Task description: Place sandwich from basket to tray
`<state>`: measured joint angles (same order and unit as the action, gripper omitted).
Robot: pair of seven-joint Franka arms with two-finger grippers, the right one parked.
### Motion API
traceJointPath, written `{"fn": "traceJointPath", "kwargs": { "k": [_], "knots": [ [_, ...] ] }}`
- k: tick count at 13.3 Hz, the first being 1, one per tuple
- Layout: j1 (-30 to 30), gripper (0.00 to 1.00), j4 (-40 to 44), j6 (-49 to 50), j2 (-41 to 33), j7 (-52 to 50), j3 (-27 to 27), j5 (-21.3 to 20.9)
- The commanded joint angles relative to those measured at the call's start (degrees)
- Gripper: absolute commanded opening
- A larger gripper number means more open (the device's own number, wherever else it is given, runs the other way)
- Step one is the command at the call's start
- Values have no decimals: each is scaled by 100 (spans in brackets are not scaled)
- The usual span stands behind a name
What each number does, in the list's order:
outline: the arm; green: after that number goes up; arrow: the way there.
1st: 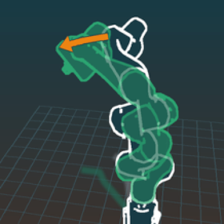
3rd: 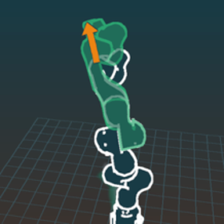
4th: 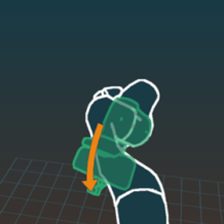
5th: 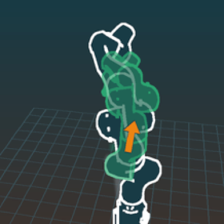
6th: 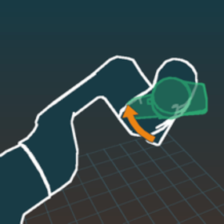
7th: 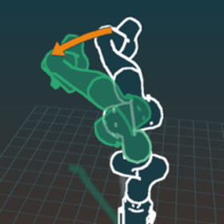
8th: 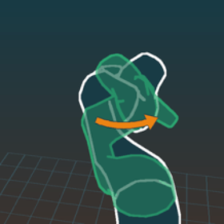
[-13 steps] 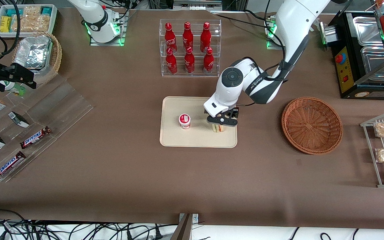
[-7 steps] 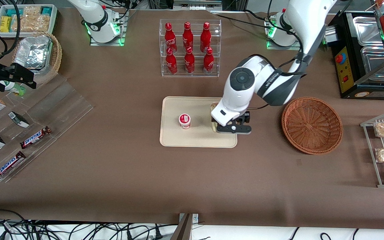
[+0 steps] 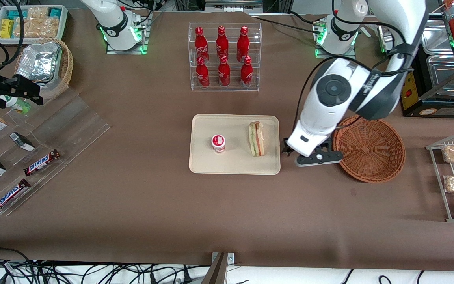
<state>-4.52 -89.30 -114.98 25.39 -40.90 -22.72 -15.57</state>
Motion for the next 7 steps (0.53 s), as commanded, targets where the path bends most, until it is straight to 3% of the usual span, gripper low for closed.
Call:
{"fn": "traceJointPath", "kwargs": {
  "k": [1,7],
  "knots": [
    [293,100,-70,309,-227,100,-31,291],
    [891,100,-53,765,-446,1152,-31,660]
  ]
}}
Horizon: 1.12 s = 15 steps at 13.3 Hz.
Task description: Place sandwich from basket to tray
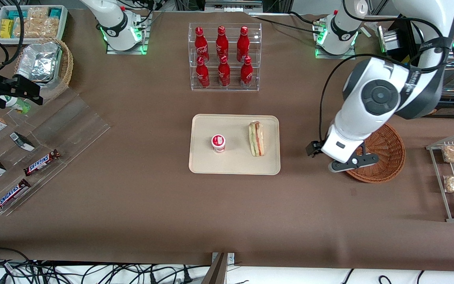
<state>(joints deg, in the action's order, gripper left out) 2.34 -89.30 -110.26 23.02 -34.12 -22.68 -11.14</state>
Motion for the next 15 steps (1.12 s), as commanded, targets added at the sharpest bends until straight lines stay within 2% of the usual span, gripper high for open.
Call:
{"fn": "traceJointPath", "kwargs": {
  "k": [1,2,4,6,8,11,15],
  "knots": [
    [292,100,-53,364,-271,633,-35,235],
    [389,100,-53,443,-342,826,-35,278],
    [556,100,-70,619,-587,1422,53,646],
    [592,100,-87,952,-860,1907,281,692],
    [478,100,-158,1215,-1150,2425,666,910],
    [48,100,-167,1848,-1589,3463,1449,955],
    [-146,100,-158,2140,-2020,3509,1688,991]
  ]
}}
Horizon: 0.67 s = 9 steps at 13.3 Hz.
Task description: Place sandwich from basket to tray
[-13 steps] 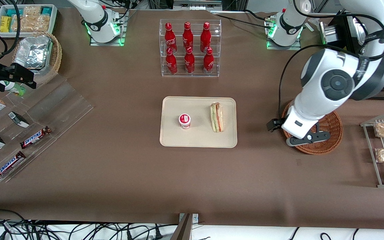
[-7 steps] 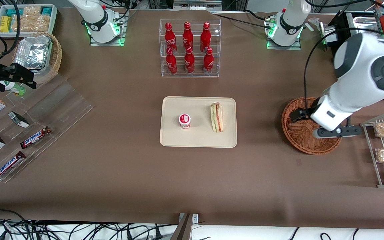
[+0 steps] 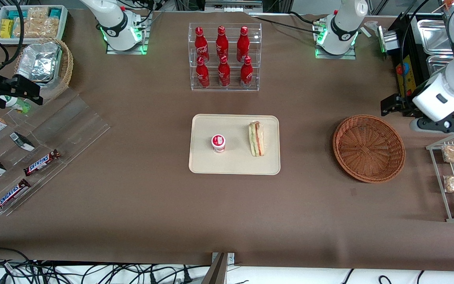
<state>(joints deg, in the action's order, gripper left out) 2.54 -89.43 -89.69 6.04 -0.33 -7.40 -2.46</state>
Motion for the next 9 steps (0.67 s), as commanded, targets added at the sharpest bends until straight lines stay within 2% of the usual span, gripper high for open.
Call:
{"fn": "traceJointPath", "kwargs": {
  "k": [1,4,6,9],
  "knots": [
    [-227,100,-144,135,-401,112,177,123],
    [-245,100,-101,329,-472,191,168,149],
    [-228,100,-66,338,-472,200,186,421],
    [-202,100,-57,338,-472,209,186,448]
  ]
}}
